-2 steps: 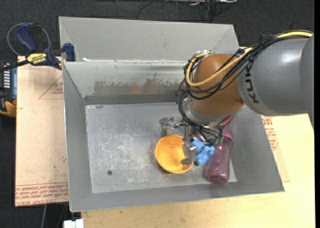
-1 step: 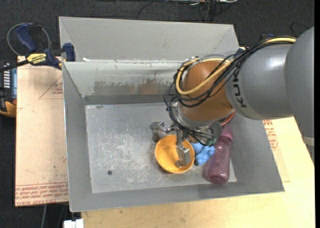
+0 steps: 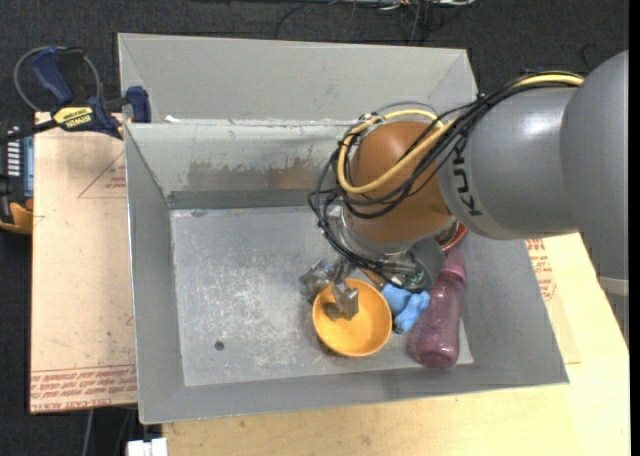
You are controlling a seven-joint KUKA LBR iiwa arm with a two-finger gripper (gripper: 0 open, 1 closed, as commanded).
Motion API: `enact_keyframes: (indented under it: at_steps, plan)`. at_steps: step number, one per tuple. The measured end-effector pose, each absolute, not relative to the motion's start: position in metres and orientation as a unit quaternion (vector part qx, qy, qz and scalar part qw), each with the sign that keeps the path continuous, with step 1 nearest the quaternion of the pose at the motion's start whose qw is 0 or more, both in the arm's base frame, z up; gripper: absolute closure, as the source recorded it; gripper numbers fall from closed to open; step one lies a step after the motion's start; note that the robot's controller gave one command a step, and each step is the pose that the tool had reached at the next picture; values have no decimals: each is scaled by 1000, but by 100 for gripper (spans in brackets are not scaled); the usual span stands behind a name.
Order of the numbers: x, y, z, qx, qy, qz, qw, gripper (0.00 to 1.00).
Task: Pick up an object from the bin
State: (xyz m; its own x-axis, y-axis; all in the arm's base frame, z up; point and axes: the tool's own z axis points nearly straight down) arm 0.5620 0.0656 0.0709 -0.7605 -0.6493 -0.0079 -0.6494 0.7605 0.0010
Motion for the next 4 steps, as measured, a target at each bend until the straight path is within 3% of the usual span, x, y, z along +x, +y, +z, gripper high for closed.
enact_keyframes:
  at_steps: [2,4]
  plan:
    - [560,66,83,-345,938,3,1,100]
    - [562,67,126,-343,939,3,4,100]
